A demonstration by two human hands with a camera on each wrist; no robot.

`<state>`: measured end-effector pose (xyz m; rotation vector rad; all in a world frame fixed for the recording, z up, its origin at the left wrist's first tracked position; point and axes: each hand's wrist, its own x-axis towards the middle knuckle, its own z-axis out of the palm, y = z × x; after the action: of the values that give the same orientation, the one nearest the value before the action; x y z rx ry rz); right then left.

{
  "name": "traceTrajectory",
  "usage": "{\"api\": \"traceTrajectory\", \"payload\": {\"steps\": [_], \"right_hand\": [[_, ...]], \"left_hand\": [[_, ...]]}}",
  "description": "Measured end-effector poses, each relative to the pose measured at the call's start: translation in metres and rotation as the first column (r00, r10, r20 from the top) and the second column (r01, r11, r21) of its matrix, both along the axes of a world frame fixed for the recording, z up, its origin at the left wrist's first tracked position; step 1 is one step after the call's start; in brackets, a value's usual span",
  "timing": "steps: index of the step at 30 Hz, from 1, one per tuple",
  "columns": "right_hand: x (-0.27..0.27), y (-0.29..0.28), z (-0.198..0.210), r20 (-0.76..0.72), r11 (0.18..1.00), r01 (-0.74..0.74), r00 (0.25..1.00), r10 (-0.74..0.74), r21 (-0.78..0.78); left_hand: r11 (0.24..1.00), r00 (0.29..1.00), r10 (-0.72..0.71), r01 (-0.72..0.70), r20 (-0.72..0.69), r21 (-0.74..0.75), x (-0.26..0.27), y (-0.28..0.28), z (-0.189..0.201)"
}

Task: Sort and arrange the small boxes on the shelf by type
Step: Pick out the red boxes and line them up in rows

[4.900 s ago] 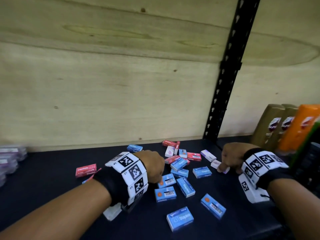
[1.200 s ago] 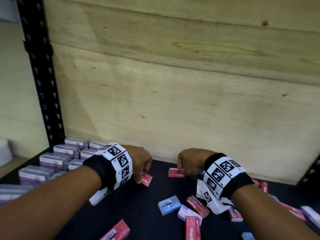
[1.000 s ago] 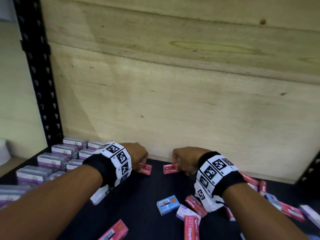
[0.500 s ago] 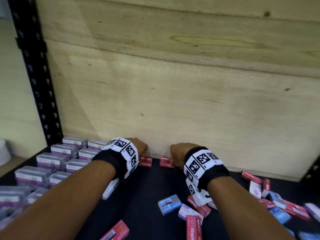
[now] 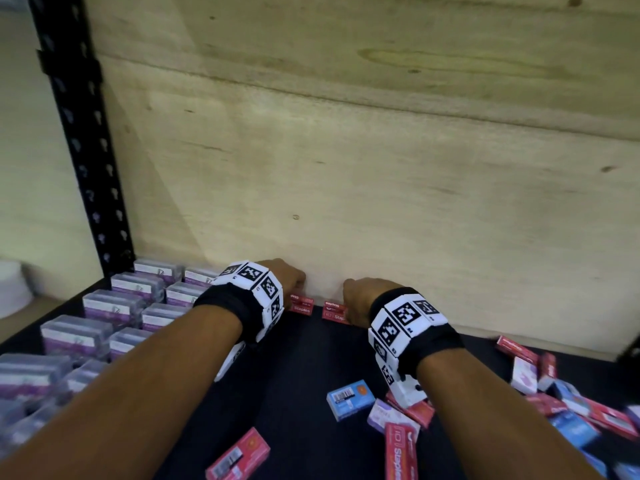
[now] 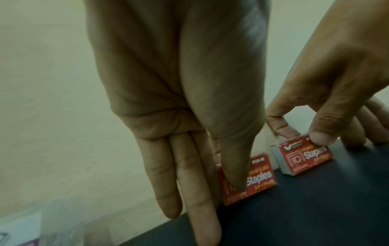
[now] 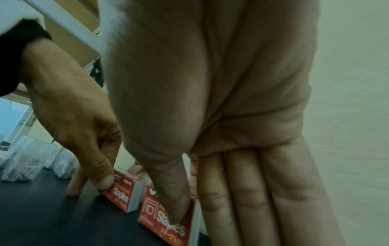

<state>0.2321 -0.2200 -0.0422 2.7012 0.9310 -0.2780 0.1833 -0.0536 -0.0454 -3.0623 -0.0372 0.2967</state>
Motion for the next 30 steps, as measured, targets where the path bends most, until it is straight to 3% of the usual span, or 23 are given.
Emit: {"api": "traceTrajectory", "payload": {"steps": [7, 13, 30], "right_hand": [[-0.003, 0.003, 0.001, -0.008, 0.999, 0.013, 1.000, -0.013, -0.035], [-0.005, 0.004, 0.003, -0.005, 0.998, 0.011, 1.000, -0.011, -0.058], [-0.014, 0.008, 0.009, -0.003, 0.994, 0.007, 1.000, -0.008, -0.109]], "left_hand": [[1.000, 1.000, -0.002, 0.001, 0.018, 0.010, 0.000, 0.005, -0.002], [0.995, 0.999, 0.041, -0.039, 0.017, -0.087, -0.002, 0.011, 0.000], [0.998, 0.997, 0.048, -0.045, 0.053, -0.052, -0.005, 0.009, -0.002]]}}
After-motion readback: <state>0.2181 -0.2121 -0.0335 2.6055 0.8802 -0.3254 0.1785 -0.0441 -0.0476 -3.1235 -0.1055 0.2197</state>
